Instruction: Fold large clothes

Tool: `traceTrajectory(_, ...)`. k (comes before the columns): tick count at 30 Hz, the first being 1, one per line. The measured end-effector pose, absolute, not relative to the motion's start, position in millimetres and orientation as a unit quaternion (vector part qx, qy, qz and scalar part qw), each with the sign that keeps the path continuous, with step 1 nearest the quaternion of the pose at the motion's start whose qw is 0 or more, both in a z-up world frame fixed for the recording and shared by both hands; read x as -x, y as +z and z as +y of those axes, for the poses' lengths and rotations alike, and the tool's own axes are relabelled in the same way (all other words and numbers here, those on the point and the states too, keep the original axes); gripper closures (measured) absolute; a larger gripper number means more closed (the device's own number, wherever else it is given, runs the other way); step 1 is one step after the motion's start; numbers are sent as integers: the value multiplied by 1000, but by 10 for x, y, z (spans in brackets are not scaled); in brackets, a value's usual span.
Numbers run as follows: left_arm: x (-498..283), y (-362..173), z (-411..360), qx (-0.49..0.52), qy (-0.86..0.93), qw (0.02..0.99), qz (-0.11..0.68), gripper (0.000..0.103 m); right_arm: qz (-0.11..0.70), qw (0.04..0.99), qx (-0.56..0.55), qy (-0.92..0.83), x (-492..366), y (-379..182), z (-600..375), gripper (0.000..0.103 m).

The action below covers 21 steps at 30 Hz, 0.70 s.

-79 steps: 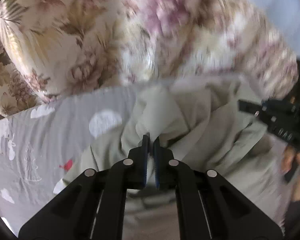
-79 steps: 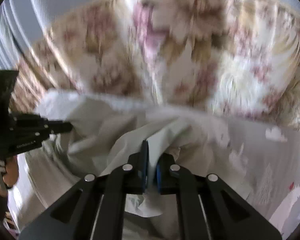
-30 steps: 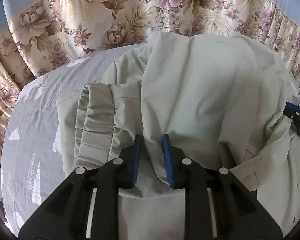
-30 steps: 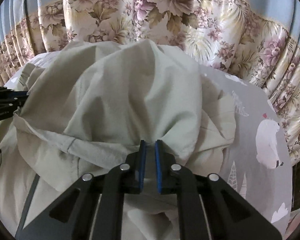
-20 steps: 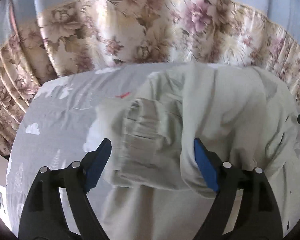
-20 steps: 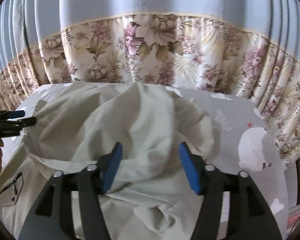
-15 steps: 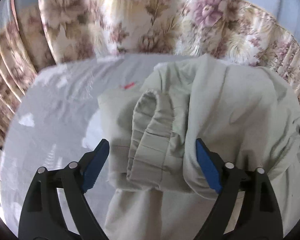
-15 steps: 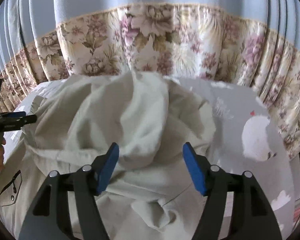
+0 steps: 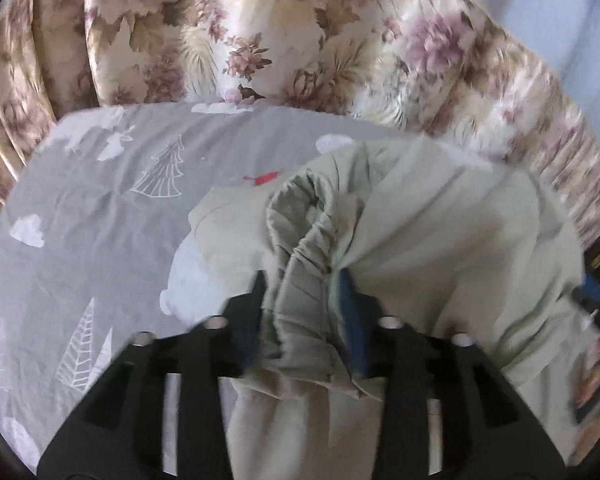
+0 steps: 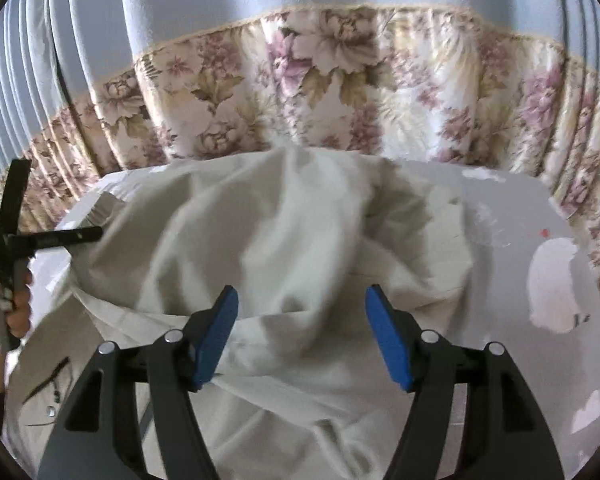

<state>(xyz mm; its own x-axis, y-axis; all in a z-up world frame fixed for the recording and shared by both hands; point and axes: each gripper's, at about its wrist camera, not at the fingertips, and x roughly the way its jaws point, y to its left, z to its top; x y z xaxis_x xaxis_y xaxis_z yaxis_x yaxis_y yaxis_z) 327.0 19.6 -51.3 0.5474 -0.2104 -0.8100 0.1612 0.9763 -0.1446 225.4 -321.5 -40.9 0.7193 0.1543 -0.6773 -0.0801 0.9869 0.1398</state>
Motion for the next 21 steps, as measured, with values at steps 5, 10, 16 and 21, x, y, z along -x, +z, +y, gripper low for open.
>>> traceTrajectory(5, -2970, -311, 84, -20, -83, 904, 418, 7, 404, 912, -32, 57, -2384, -620, -3149, 60)
traceTrajectory(10, -2820, -220, -61, -58, -91, 908, 405, 4, 347, 935, 69, -8, -2416, -456, -3080, 89)
traceTrajectory(16, -2886, -458, -128, -81, -68, 898, 427, 4, 400, 915, 60, 7, -2485, -607, -3291, 66)
traceTrajectory(21, -2777, -377, 43, -51, -62, 905, 418, 4, 306, 952, -18, 19, -1855, -273, -3483, 15)
